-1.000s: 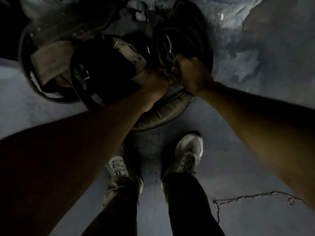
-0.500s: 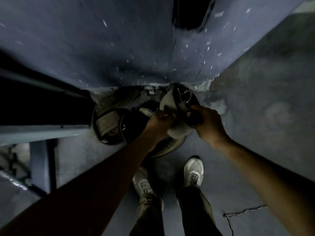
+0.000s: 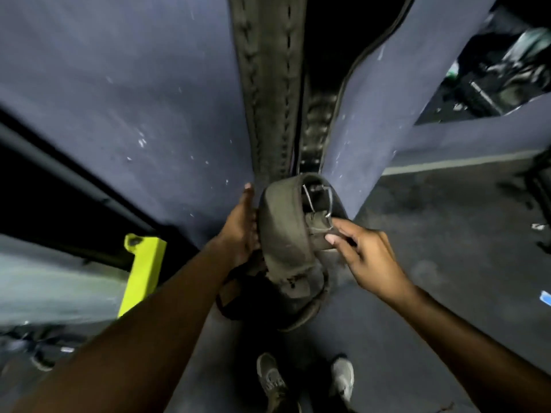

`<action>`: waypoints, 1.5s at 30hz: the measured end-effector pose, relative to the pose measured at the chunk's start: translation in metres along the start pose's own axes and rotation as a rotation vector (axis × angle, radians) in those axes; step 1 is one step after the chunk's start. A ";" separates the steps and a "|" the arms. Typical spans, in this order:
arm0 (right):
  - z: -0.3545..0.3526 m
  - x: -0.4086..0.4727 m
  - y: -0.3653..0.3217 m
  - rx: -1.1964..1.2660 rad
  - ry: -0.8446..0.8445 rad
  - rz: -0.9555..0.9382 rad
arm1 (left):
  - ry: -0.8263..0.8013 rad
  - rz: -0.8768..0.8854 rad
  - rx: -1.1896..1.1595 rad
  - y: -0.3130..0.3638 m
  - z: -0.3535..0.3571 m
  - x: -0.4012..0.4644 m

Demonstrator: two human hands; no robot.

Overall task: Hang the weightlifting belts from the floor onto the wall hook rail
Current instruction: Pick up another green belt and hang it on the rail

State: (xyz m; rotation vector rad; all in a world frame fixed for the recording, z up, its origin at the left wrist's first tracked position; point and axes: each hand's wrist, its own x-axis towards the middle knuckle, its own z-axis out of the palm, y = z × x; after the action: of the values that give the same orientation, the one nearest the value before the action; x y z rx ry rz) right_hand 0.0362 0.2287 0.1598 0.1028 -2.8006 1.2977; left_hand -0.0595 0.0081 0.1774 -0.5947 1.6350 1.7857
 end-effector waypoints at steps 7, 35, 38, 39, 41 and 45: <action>-0.142 -0.026 -0.111 -0.297 0.138 -0.396 | -0.198 0.391 0.175 0.093 0.018 -0.160; -0.272 -0.090 -0.301 0.703 0.095 -0.394 | -0.635 0.536 -0.202 0.152 0.113 -0.402; -0.266 -0.094 -0.301 0.639 0.037 -0.396 | -0.513 0.530 -0.170 0.182 0.115 -0.406; -0.265 -0.095 -0.299 0.637 0.026 -0.380 | -0.458 0.530 -0.169 0.188 0.118 -0.407; -0.262 -0.094 -0.295 0.614 -0.001 -0.354 | -0.344 0.575 -0.200 0.196 0.120 -0.403; -0.265 -0.091 -0.295 0.583 -0.080 -0.348 | -0.274 0.734 -0.239 0.195 0.121 -0.398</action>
State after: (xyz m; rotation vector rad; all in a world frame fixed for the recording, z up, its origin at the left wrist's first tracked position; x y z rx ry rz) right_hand 0.1564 0.2441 0.5486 0.6399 -2.2191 1.9743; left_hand 0.0890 0.0630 0.6092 0.2000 1.5597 2.4702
